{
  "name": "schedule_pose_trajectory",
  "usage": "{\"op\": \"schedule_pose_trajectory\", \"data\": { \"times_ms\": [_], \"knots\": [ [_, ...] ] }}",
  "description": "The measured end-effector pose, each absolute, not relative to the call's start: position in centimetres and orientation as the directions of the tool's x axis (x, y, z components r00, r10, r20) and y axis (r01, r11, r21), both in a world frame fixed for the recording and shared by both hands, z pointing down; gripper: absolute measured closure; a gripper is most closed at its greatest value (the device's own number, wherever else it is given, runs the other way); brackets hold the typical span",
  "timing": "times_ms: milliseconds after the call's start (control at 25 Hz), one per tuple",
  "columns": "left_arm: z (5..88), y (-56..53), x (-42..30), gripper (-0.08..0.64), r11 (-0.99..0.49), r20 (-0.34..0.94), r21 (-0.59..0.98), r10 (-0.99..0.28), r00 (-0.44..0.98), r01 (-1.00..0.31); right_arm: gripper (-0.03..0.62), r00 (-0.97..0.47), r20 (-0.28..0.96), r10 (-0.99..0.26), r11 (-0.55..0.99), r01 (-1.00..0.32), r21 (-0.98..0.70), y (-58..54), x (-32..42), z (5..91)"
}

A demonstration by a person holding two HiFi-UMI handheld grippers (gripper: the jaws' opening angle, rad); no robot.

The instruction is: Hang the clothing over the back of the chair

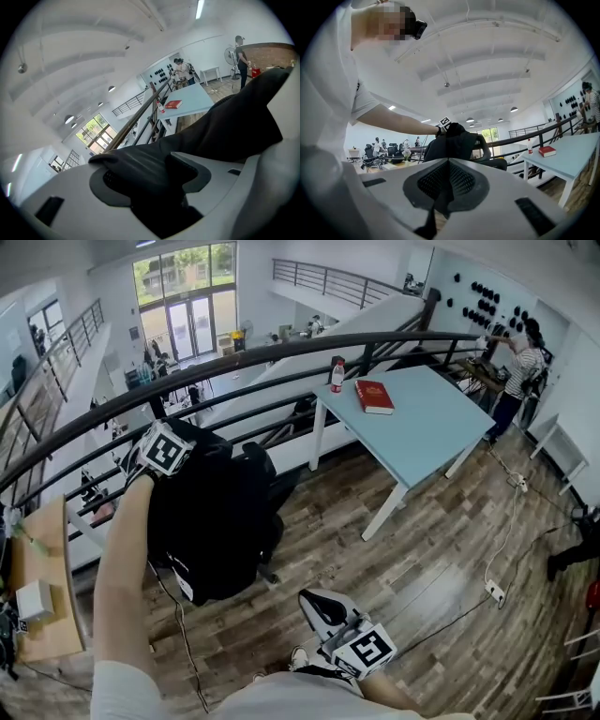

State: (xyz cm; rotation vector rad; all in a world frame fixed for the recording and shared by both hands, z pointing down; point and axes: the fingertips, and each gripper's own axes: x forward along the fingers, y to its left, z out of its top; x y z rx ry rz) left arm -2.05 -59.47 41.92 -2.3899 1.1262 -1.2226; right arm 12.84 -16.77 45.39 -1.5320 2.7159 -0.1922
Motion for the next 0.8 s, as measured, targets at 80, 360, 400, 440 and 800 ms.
{"op": "schedule_pose_trajectory", "data": {
  "times_ms": [80,360,400,440,800],
  "knots": [
    [41.2,-59.5,-3.2,0.281,-0.655,0.583,-0.559,-0.747,0.321,-0.509,0.575,-0.519,0.048,-0.853,0.512,-0.851,-0.116,-16.6,12.9,45.5],
    [41.6,-57.3,-5.2,0.268,-0.782,0.724,-0.475,-0.608,0.325,-0.405,0.575,-0.519,0.06,-0.853,0.511,-0.852,-0.111,-15.8,13.2,45.8],
    [42.0,-56.7,-5.6,0.268,-0.805,0.763,-0.447,-0.571,0.304,-0.389,0.575,-0.52,0.06,-0.852,0.512,-0.852,-0.111,-15.7,13.2,45.8],
    [42.7,-56.1,-6.0,0.268,-0.828,0.802,-0.427,-0.532,0.271,-0.363,0.575,-0.522,0.061,-0.851,0.514,-0.851,-0.111,-15.6,13.2,45.8],
    [45.8,-55.5,-6.3,0.236,-0.832,0.833,-0.467,-0.528,0.166,-0.3,0.575,-0.543,0.069,-0.837,0.534,-0.838,-0.116,-15.4,13.1,46.2]
  ]
}}
